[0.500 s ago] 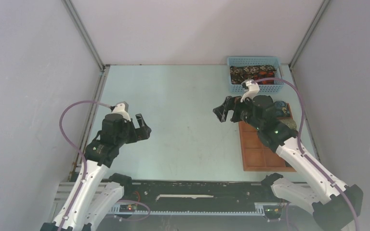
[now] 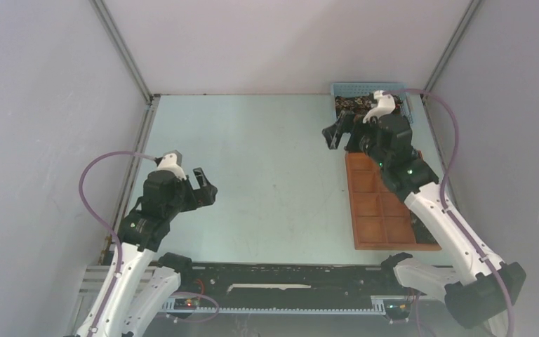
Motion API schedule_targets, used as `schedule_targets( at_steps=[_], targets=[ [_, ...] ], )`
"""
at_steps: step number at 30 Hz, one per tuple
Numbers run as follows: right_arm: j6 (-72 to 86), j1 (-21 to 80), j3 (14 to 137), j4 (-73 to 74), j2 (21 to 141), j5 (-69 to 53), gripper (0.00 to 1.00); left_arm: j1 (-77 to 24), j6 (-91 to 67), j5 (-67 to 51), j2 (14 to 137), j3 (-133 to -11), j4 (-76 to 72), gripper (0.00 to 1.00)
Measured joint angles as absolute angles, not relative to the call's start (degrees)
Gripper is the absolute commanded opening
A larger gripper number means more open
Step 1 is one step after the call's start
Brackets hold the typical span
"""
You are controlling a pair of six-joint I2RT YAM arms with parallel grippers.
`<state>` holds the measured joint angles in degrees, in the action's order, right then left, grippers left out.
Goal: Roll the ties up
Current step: Pick up the tie from the bin.
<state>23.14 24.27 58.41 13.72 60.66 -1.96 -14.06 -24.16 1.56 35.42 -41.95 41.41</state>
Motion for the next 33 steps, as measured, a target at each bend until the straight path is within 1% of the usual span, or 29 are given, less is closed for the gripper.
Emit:
schedule_targets(
  at_steps=[5, 11, 15, 25, 28, 33],
  targets=[
    [23.18, 20.16, 67.37, 16.05, 66.17, -1.5, 1.0, -14.24, -24.95, 2.11, 34.7, -43.16, 43.77, 1.0],
    [23.88, 13.47, 78.28, 20.67, 76.42, -0.73, 0.98, -14.28, -25.52, 3.86, 33.08, -43.29, 44.07, 1.0],
    [24.23, 10.04, 88.99, 26.48, 86.08, 0.51, 0.97, -14.28, -25.5, 4.47, 33.06, -43.29, 43.99, 1.0],
    [24.86, 5.39, 123.7, 42.15, 115.5, 5.67, 0.98, -14.28, -25.52, 5.87, 33.1, -43.29, 43.94, 1.0],
    [25.15, 4.64, 129.82, 44.53, 123.15, 6.09, 0.98, -14.28, -25.52, 5.91, 33.12, -43.29, 43.92, 1.0],
    [26.55, 3.73, 136.25, 46.17, 133.99, 4.6, 0.97, -14.28, -25.52, 6.35, 33.74, -43.29, 43.92, 1.0]
  ],
)
